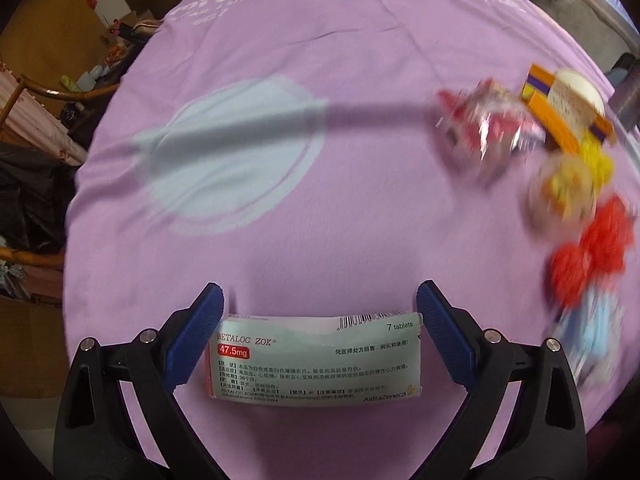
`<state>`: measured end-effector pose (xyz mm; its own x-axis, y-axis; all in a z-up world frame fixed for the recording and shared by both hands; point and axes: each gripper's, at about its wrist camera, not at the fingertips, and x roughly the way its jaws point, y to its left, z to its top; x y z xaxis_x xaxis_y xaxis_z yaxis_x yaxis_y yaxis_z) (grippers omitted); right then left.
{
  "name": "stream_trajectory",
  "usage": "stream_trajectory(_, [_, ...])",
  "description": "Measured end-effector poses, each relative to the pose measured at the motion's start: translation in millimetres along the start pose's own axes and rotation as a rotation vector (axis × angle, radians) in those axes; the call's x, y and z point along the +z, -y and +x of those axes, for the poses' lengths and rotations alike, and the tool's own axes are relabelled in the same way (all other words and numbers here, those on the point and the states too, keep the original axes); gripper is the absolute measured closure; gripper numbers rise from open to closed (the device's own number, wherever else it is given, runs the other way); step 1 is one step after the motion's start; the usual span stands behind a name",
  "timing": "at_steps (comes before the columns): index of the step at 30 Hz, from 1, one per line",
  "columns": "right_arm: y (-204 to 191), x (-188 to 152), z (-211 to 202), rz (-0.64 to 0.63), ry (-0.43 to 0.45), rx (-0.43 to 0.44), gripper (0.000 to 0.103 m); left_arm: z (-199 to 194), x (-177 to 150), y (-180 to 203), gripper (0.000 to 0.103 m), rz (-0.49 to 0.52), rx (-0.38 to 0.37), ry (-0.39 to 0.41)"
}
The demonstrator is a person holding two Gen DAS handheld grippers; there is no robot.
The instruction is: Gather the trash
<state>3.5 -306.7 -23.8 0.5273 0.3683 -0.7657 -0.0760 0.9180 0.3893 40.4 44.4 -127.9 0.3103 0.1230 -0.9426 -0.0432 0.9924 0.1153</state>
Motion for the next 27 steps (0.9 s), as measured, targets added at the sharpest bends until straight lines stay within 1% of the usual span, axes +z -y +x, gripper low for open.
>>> stream_trajectory(2, [-16.1, 2.0, 11.4, -0.047, -0.024, 0.037, 0.016, -8.0, -20.2, -18.8, 0.009, -0.018, 0.008, -0.019])
stream_trajectory(4, [-34.3, 2.9, 23.3, -0.097, -0.048, 0.076, 0.016, -21.6, -44.4, -44.1, 0.009, -0.068, -0.023, -0.036])
stream_trajectory(7, [-54.3, 2.6, 35.2, -0.148, -0.076, 0.117, 0.016, -41.9, -70.0, -71.7, 0.009, -0.159, -0.081, -0.041])
stream_trajectory(10, [-63.7, 2.0, 38.5, -0.164, -0.083, 0.135, 0.016, -54.7, -83.1, -85.6, 0.009, -0.233, -0.139, -0.029])
stream_trajectory(12, [-63.8, 3.0, 36.5, -0.159, -0.075, 0.137, 0.016, -61.7, -88.5, -89.2, 0.009, -0.259, -0.147, -0.007])
stream_trajectory(13, [-62.4, 3.6, 35.4, -0.153, -0.072, 0.136, 0.016, -63.3, -92.0, -91.9, 0.009, -0.276, -0.153, -0.007])
stream_trajectory(14, [-61.9, 3.3, 34.8, -0.148, -0.072, 0.134, 0.016, -61.5, -95.3, -96.1, 0.009, -0.301, -0.172, -0.024])
stream_trajectory(17, [-56.2, 2.5, 32.6, -0.139, -0.075, 0.127, 0.016, -53.1, -97.6, -100.4, 0.009, -0.358, -0.244, -0.050])
stream_trajectory(20, [-48.3, 0.9, 27.2, -0.133, -0.066, 0.108, 0.016, -46.1, -92.5, -95.3, 0.009, -0.373, -0.260, -0.051])
stream_trajectory(22, [-39.9, -0.3, 20.8, -0.120, -0.055, 0.089, 0.016, -35.0, -79.1, -87.5, 0.009, -0.364, -0.296, -0.048])
stream_trajectory(25, [-24.5, -1.6, 11.7, -0.093, -0.037, 0.059, 0.016, -12.1, -56.1, -68.9, 0.010, -0.360, -0.344, -0.069])
stream_trajectory(26, [-18.4, -2.1, 7.2, -0.080, -0.027, 0.047, 0.016, -8.6, -45.9, -60.1, 0.010, -0.347, -0.360, -0.054])
stream_trajectory(27, [-12.5, -2.4, 2.5, -0.066, -0.018, 0.035, 0.016, -8.5, -35.2, -51.3, 0.010, -0.322, -0.357, -0.036])
